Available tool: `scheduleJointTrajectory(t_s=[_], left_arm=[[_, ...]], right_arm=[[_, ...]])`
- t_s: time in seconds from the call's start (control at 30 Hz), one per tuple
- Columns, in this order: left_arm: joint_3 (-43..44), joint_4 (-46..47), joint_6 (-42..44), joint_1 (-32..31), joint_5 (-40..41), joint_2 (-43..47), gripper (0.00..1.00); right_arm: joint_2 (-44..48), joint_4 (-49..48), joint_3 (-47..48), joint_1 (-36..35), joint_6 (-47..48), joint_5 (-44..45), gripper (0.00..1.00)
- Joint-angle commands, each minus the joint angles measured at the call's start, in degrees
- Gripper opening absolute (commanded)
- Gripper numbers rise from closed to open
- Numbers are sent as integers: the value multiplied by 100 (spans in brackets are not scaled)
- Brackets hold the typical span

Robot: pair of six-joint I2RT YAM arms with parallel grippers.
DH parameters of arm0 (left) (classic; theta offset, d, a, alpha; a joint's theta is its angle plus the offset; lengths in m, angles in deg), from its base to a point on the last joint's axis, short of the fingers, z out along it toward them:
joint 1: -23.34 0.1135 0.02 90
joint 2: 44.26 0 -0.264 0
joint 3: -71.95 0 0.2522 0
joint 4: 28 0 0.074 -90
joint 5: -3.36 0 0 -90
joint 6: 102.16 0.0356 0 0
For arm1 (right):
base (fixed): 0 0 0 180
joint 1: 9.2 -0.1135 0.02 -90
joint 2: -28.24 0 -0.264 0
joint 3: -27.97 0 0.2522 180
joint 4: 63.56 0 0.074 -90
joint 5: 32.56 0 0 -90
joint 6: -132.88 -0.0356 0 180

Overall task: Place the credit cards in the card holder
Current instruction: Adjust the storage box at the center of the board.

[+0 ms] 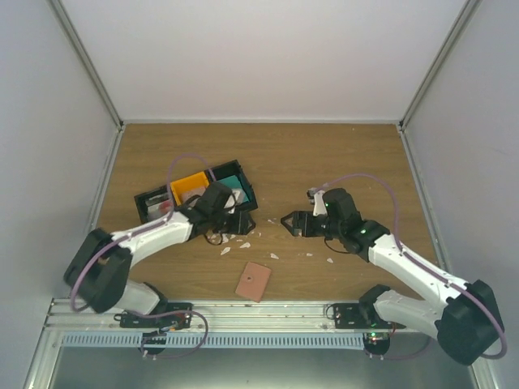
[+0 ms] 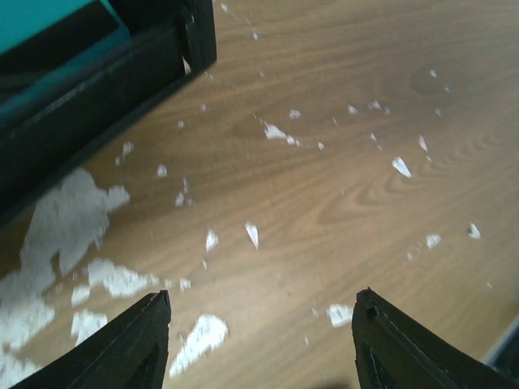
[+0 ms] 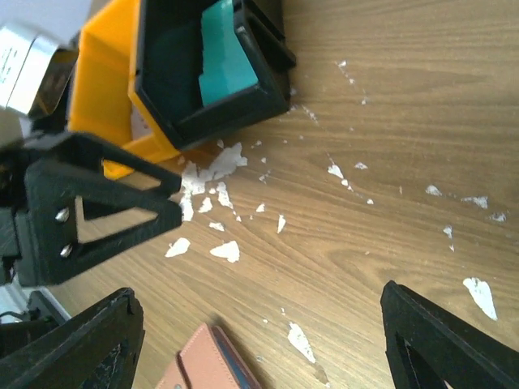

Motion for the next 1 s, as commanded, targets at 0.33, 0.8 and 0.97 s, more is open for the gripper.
scheduleJointTrajectory(t_s=[0.33, 0.8, 0.97], left_arm=[[1629, 62, 434, -179, 1420, -2188, 62], [3307, -326, 981, 466, 1880, -3491, 64], [3279, -287, 1078, 798, 1804, -3621, 64]], right_arm=[[-94, -15, -371, -1110, -193, 1337, 80], [-1470, 640, 410, -3563, 811, 2960, 100], [-2359, 939, 854, -4331, 1032, 3414, 100]])
